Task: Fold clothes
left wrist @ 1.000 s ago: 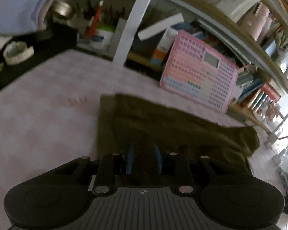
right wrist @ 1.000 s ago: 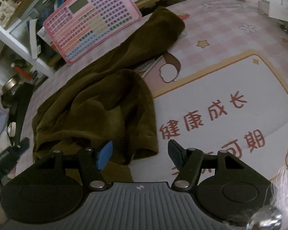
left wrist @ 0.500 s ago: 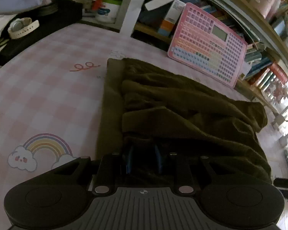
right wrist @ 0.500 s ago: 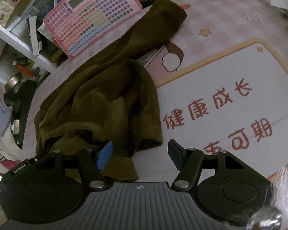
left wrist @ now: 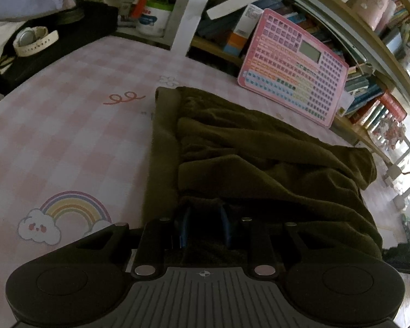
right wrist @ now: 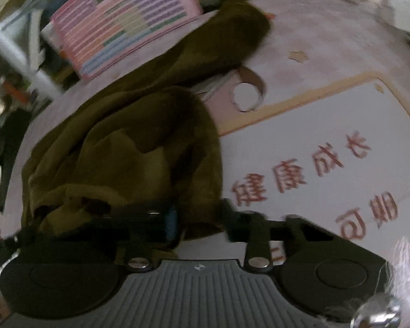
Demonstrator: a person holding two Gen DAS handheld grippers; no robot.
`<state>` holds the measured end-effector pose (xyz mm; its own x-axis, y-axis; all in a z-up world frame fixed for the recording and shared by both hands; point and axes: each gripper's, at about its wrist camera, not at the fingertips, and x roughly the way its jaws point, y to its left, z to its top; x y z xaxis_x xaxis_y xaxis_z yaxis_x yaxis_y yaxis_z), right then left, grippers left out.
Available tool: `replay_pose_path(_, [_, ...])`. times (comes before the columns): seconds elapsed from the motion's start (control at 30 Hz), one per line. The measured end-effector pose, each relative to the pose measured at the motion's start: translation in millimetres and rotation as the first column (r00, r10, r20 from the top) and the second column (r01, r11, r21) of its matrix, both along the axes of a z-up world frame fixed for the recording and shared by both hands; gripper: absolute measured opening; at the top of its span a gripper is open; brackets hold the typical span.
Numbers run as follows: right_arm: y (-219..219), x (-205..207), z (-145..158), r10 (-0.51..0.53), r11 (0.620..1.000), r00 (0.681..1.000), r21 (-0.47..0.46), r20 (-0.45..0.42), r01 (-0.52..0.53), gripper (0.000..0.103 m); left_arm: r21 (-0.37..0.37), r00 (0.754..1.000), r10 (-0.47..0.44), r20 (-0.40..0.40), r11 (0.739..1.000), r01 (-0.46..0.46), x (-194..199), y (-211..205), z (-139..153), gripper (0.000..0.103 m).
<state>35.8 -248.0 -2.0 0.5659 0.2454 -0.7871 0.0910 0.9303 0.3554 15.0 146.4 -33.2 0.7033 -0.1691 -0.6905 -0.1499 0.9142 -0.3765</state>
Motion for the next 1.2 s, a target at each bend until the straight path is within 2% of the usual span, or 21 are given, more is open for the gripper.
replay_pose_path(0.13, [-3,2,15,0.038,0.999,0.997,-0.037,0.063,-0.036,0.007,-0.016,1.000,0.016,0.000,1.000,-0.016,0,3,-1,0.025])
replay_pose_path(0.23, [-37,-4,64,-0.033,0.991,0.977,-0.121,0.211,0.060,0.007,-0.020,0.999,0.035,0.000,0.999,-0.035,0,5,-2,0.025])
replay_pose_path(0.33, [-64,-3,98,-0.076,0.980,0.950,-0.153,0.301,0.126,0.007,-0.016,0.999,0.047,-0.001,0.999,-0.047,2,3,-2,0.025])
replay_pose_path(0.4, [-77,4,104,-0.103,0.973,0.942,-0.163,0.320,0.162,0.008,-0.008,0.999,0.052,-0.002,0.999,-0.052,3,0,-2,0.025])
replay_pose_path(0.43, [-82,11,100,-0.113,0.970,0.944,-0.170,0.310,0.172,0.011,-0.004,0.999,0.054,-0.003,0.999,-0.054,3,0,-2,0.025])
replay_pose_path(0.47, [-85,19,92,-0.119,0.966,0.952,-0.187,0.281,0.176,0.027,-0.002,0.998,0.056,-0.006,0.998,-0.056,3,-1,-2,0.025])
replay_pose_path(0.53, [-88,33,73,-0.155,0.953,0.960,-0.219,0.231,0.207,0.053,0.003,0.998,0.058,-0.011,0.998,-0.058,5,-1,-2,0.025])
replay_pose_path(0.6, [-88,32,63,-0.173,0.953,0.961,-0.209,0.217,0.219,0.053,0.006,0.998,0.061,-0.015,0.998,-0.061,5,-2,-1,0.025])
replay_pose_path(0.67, [-86,28,58,-0.148,0.966,0.965,-0.180,0.216,0.188,0.057,0.013,0.998,0.064,-0.016,0.998,-0.064,5,-3,-2,0.025])
replay_pose_path(0.73, [-85,26,52,-0.121,0.968,0.973,-0.192,0.195,0.159,0.059,0.023,0.998,0.065,-0.019,0.998,-0.065,6,-5,-2,0.025])
replay_pose_path(0.87, [-91,22,26,-0.129,0.966,0.989,-0.216,0.072,0.142,0.059,0.031,0.997,0.069,-0.020,0.997,-0.068,7,-7,-2,0.025])
replay_pose_path(1.07, [-95,-1,-18,-0.162,0.956,0.984,-0.257,-0.072,0.139,0.059,0.042,0.998,0.053,-0.022,0.998,-0.052,8,-7,-2,0.025])
replay_pose_path(1.2, [-85,-11,-29,-0.141,0.956,0.987,-0.269,-0.072,0.117,0.053,0.041,0.999,0.043,-0.021,0.998,-0.042,7,-6,-3,0.025])
